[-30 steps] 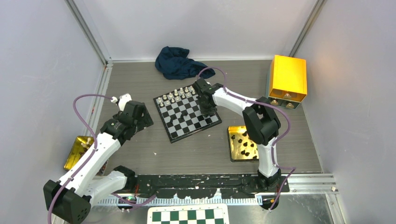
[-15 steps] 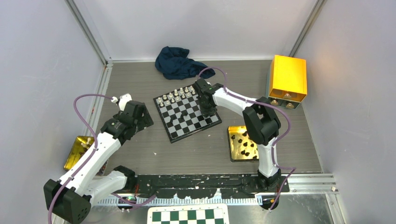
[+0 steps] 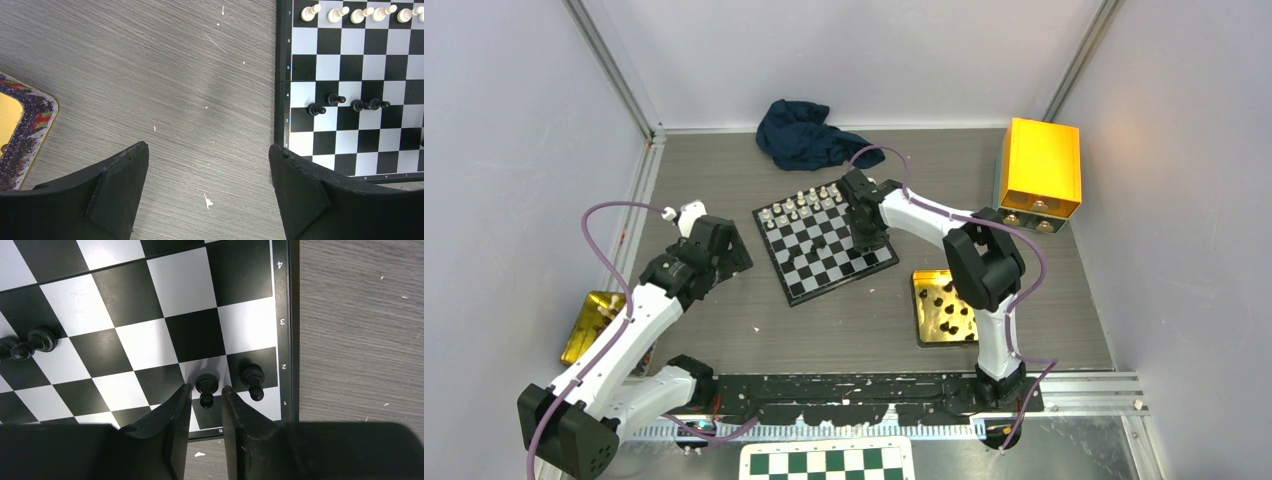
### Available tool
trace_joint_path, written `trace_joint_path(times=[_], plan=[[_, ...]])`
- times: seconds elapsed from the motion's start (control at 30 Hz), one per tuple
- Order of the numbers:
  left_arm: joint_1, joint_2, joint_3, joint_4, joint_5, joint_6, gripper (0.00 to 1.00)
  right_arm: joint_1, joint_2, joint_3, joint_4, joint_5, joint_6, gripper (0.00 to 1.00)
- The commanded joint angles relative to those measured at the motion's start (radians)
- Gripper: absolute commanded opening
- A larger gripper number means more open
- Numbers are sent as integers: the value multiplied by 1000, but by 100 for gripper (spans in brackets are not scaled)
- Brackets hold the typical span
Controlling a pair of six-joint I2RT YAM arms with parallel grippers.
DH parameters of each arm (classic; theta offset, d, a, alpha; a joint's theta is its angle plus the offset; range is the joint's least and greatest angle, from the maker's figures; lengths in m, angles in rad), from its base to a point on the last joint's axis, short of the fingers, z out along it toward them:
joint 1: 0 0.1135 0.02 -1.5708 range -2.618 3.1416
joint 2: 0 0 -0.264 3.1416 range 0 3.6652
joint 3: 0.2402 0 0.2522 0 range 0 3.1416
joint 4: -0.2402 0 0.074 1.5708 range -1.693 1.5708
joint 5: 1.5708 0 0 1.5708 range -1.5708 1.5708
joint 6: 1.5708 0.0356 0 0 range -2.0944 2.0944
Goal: Set up the chess pieces on the board
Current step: Place the chess piece on the chessboard, then pick up the chess piece from the chessboard.
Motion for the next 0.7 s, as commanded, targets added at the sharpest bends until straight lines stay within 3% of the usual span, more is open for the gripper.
trace_joint_path(times=[0.0, 0.37, 0.67], plan=[[-3, -10, 27, 30, -3, -3, 90, 6, -71, 44, -5, 15, -20, 35], [-3, -9, 33, 32, -6, -2, 90, 6, -62, 160, -54, 39, -56, 35], [-2, -17, 36, 22, -4, 0, 91, 20, 59, 365, -121, -28, -73, 37]])
